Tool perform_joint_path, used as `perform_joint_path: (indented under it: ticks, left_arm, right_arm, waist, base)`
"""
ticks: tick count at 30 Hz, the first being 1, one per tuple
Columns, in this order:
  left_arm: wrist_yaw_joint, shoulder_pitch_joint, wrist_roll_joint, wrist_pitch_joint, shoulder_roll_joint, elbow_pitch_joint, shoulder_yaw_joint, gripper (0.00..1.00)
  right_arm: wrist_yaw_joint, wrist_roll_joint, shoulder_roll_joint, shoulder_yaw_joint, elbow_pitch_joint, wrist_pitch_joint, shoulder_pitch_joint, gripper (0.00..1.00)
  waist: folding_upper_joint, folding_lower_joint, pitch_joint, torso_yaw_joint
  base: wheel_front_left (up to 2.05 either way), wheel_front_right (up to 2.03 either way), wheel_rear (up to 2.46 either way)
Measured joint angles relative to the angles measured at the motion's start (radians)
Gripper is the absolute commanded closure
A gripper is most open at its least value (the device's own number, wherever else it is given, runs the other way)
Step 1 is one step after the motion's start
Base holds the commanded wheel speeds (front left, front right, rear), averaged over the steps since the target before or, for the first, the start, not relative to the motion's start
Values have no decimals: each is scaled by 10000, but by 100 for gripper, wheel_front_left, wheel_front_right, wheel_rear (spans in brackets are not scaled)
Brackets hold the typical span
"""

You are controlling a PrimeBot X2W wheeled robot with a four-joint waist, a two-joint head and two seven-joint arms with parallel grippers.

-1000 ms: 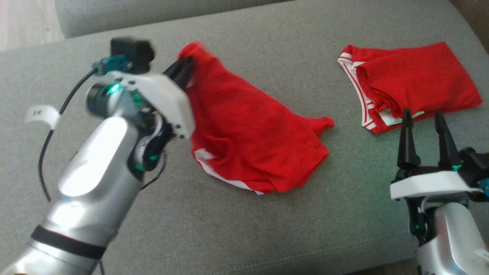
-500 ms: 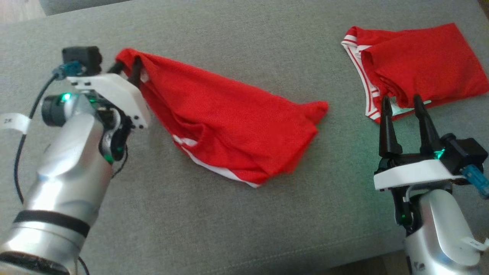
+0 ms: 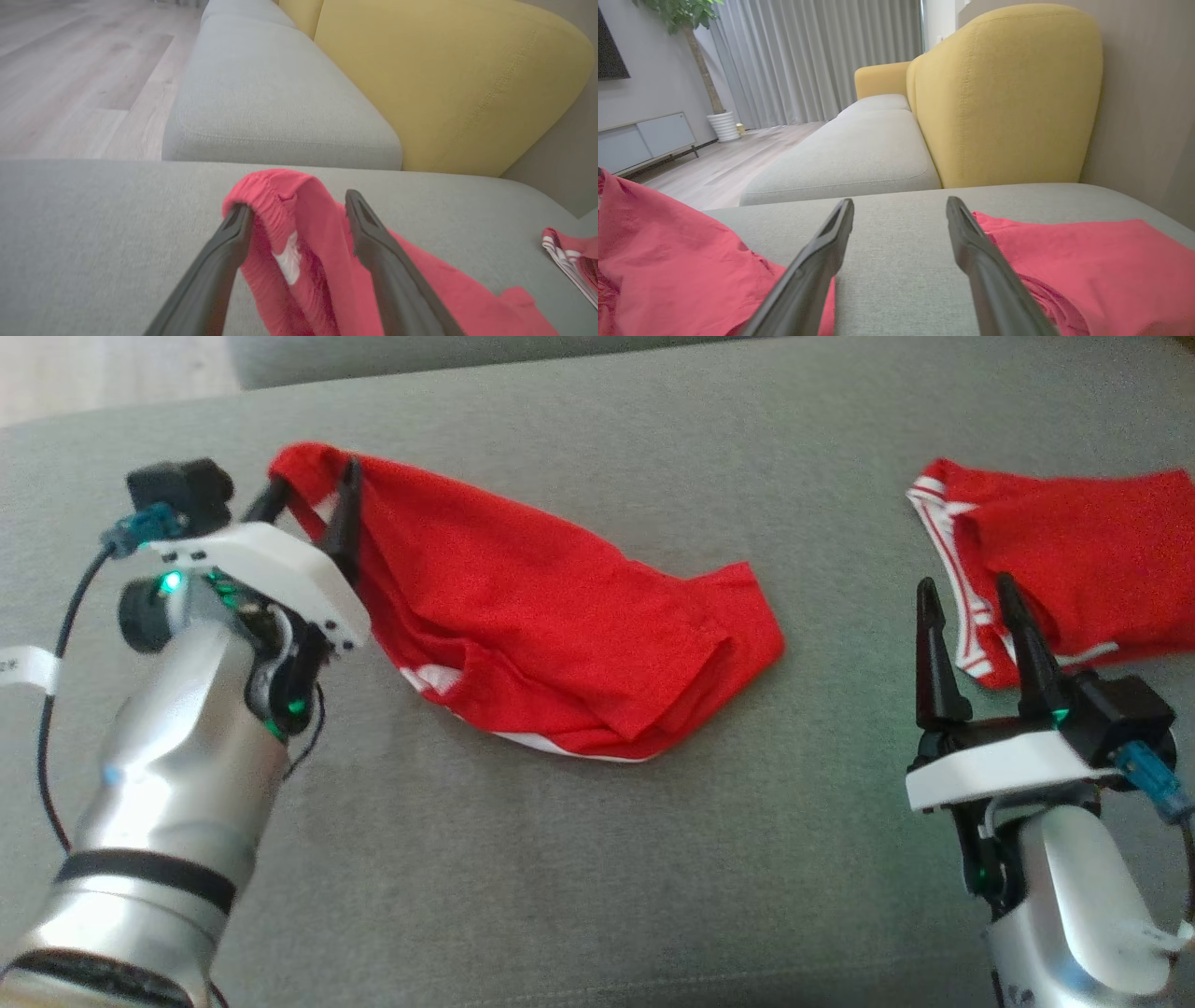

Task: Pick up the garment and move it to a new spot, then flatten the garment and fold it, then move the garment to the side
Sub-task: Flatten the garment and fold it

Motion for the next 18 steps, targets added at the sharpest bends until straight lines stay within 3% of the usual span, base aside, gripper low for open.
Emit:
perform_joint_path:
  ticks: [5,10,16,18]
  left_arm:
    - [-594,662,-228,988,-71,-40,-374,0]
    - [-895,1481,-612,1858,40,-378,-660,0]
    - [-788,1648,-746,1743,357,-932,-570,0]
    - [-439,1894,-765,959,523,-1503,-207,0]
  right_arm:
    - [0,-163,0,-40,-178,255,374,0]
    - [0,-142,0,23,-336,376,500,0]
    - [0,-86,0,203,-357,384,614,0]
    - [0,59,-2,520,-393,397,680,0]
  waist:
    - [0,0,-350,568]
    - [0,0,-713,943]
    - [0,0,-887,996]
    - [0,0,-988,994]
  base:
    - [0,0,0]
    - [0,0,0]
    - [0,0,0]
    - [0,0,0]
